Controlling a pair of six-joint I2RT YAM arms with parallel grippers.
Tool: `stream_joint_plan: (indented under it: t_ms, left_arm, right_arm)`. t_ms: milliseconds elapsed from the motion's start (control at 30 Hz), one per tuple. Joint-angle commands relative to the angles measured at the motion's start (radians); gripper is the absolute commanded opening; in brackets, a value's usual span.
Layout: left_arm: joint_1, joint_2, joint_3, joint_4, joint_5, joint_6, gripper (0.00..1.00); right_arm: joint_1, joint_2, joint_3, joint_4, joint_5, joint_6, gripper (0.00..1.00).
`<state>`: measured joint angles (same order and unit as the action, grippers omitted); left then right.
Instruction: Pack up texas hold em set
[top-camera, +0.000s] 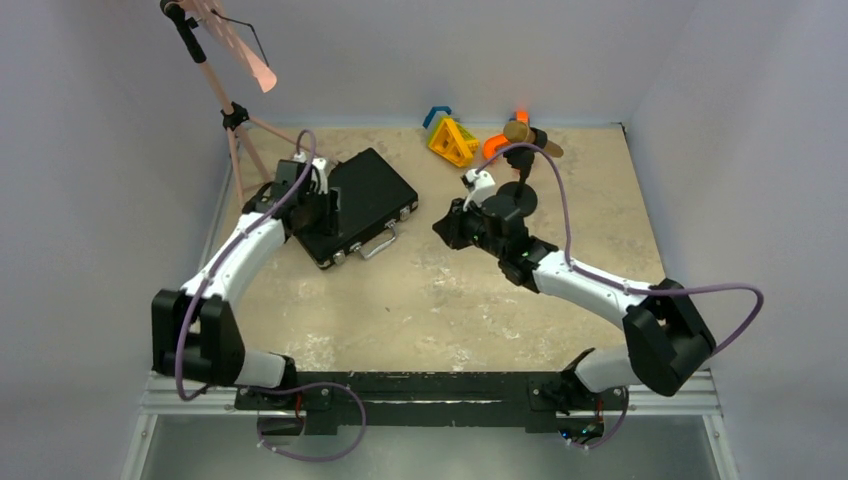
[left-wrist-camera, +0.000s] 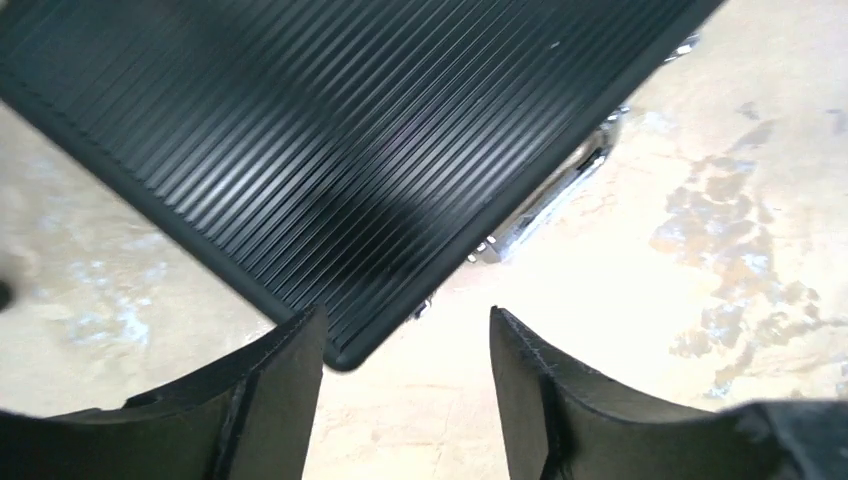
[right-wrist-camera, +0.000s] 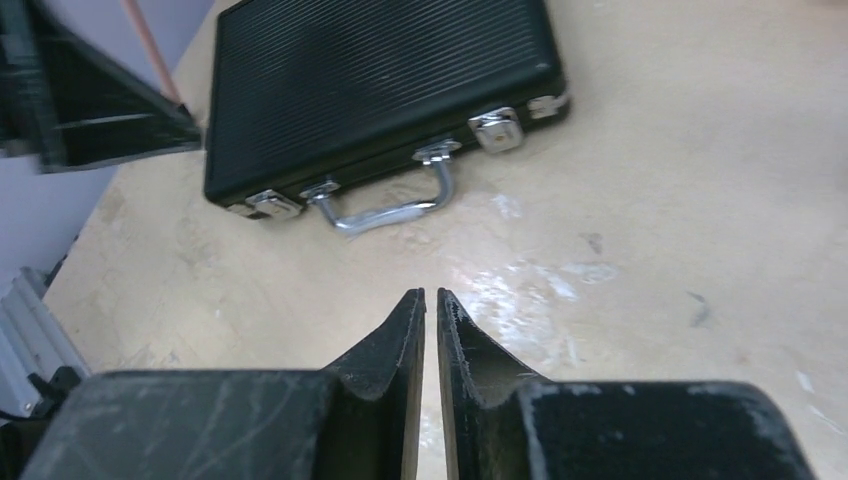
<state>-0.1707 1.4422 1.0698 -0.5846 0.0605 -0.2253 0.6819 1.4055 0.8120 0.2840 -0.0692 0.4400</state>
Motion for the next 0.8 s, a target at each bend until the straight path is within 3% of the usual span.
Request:
stream_joint_plan:
  t_ms: [0, 133, 367, 600, 767]
  left_arm:
    - [-0.001, -0.239, -0.038, 0.039, -0.030, -0.005, 0.68]
    - [-0.001, -0.456, -0.102, 0.024, -0.054, -0.008, 0.78]
    - [-0.001, -0.785, -0.186, -0.015, -0.092, -0.002, 0.85]
    - [-0.003, -0.933, -0.229, 0.004, -0.002, -0.006, 0.88]
    - [-0.003, -0.976, -0.246, 0.025, 0.006, -0.044, 0.89]
  right_arm:
    - [-0.089, -0.096, -0.035, -0.070, 0.007, -0.048, 0.15]
    - [-0.209, -0.196, -0.057, -0.176, 0.009, -0.086, 0.22]
    - [-0.362, -0.439, -0.009, -0.446, 0.136, -0.177, 0.29]
    - [-0.382, -0.743, -0.017, -0.527, 0.330, -0.203, 0.38]
    - [-0.382, -0.856, -0.046, -0.535, 0.396, -0.215, 0.38]
